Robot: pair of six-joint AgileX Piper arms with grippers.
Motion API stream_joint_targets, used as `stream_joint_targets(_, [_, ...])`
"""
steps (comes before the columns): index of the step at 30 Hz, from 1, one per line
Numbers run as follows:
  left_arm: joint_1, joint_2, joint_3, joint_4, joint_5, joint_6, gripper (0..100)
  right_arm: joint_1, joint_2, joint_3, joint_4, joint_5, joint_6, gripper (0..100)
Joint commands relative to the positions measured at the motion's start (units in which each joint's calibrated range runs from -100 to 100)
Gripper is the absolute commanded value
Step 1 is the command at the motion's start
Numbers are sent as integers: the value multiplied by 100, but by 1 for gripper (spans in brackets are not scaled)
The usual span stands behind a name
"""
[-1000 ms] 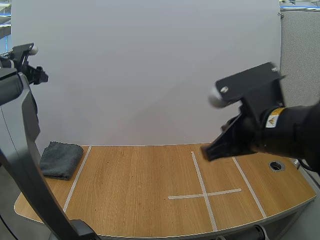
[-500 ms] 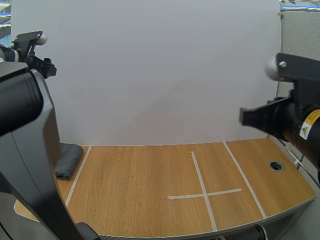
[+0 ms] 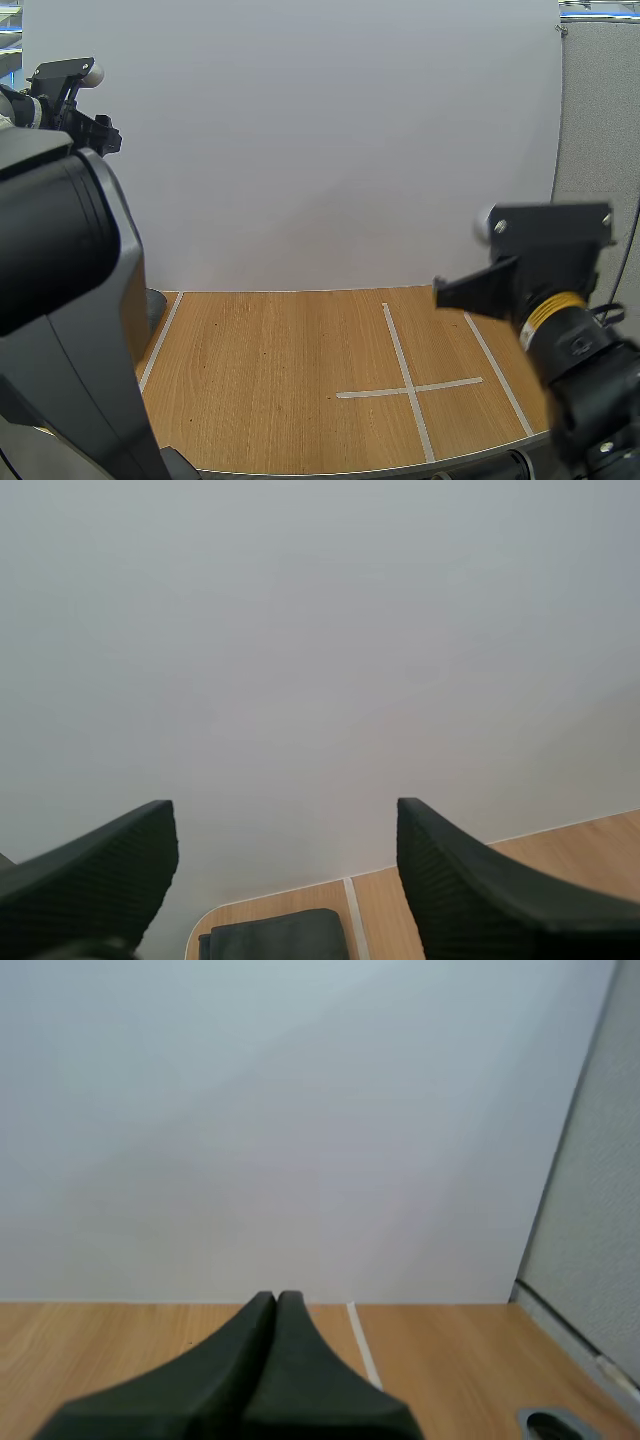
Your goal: Fold the towel
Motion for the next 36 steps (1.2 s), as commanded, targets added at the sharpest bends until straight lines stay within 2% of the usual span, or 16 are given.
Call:
stream_joint_targets(1, [-21, -155, 27, -25, 51, 13, 100, 7, -70, 441, 51, -589, 1, 0])
stream_joint_targets(6, [-21, -361, 27, 29, 51, -63, 100, 7, -158, 1092, 201, -955, 12, 0])
stream_joint_targets(10, [-21, -515, 27, 41, 51, -168, 100, 15, -158, 1845, 460, -1718, 25, 0])
stream_joint_targets(13, [-21, -589, 27, 28, 51, -256, 100, 48, -158, 2148, 460, -1529, 25, 0])
stream_joint_targets(17, [-21, -643, 27, -16, 51, -275, 100, 48, -158, 2157, 460, -1529, 25, 0])
stream_joint_targets(24, [-21, -653, 27, -477, 51, -326, 100, 118, -158, 2157, 460, -1546, 25, 0])
stream_joint_targets(26, [-108, -668, 27, -395, 51, -361, 100, 118, -158, 2157, 460, -1546, 25, 0])
stream_joint_targets(27, [-171, -720, 40, -158, 51, -361, 100, 118, -158, 2157, 460, -1546, 25, 0])
stream_joint_targets(28, [-262, -784, 60, 11, 51, -361, 100, 118, -158, 2157, 460, -1546, 25, 0])
stream_joint_targets(29, [-418, -894, 93, 219, 51, -361, 97, 118, -158, 2157, 460, -1546, 25, 0])
stream_joint_targets(30, [-554, -982, 124, 440, 51, -361, 82, 118, -158, 2157, 460, -1546, 25, 0])
stream_joint_targets(32, [-935, -1187, 226, 1051, -101, -459, 49, 118, -158, 2157, 460, -1546, 25, 0])
stream_joint_targets(35, [-1508, -1528, 507, 1654, -1193, -805, 3, 118, -158, 2157, 460, -1546, 25, 0])
stream_joint_targets(36, [-1652, -1663, 592, 1794, -1439, -944, 0, 118, -158, 2157, 460, -1546, 25, 0])
